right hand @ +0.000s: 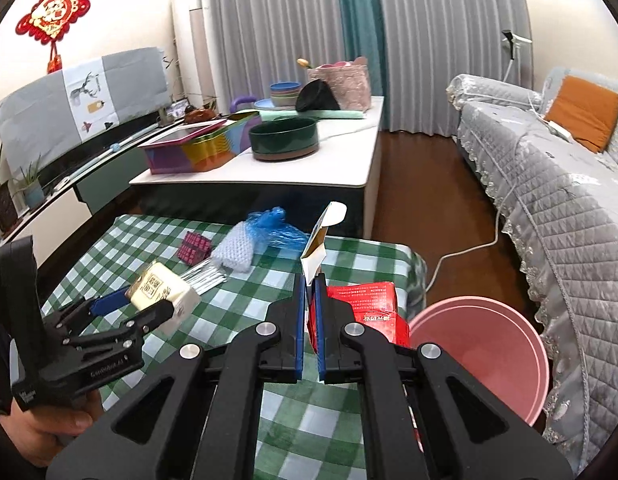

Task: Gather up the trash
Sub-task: 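Carry the tissue pack and carton with both grippers over the pink bucket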

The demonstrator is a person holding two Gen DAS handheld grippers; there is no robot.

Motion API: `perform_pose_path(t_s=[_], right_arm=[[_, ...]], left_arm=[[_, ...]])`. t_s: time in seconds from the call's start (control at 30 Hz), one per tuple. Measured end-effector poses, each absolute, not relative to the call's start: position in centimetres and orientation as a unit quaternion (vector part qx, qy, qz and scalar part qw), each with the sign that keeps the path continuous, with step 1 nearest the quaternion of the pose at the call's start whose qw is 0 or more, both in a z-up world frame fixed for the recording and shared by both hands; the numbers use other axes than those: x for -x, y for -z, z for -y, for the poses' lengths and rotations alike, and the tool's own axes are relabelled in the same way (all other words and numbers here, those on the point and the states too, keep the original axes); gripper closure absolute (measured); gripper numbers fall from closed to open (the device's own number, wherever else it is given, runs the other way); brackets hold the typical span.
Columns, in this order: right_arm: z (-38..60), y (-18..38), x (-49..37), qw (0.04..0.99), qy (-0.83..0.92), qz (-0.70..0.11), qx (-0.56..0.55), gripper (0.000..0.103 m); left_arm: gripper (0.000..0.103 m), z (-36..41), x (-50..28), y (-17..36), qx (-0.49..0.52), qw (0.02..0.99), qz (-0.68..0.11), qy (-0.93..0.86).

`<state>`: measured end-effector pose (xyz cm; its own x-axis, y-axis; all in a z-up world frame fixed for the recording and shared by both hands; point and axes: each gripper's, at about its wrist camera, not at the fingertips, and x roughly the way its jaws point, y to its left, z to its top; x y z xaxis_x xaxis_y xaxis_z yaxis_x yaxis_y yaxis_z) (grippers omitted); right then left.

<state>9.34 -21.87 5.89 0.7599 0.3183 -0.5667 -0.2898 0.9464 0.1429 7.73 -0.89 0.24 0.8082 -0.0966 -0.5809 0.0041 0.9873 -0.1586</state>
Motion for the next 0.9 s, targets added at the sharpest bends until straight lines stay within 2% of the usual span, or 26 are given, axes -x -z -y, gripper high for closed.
perform_pose_path(t_s=[0.9], right_arm=[[31.3, -7.3, -9.7, 0.956, -0.063, -0.280, -0.058, 0.098]], left_arm=[[0.035, 9.3, -10.1, -1.7, 0.042, 0.944, -0.320, 0.075]])
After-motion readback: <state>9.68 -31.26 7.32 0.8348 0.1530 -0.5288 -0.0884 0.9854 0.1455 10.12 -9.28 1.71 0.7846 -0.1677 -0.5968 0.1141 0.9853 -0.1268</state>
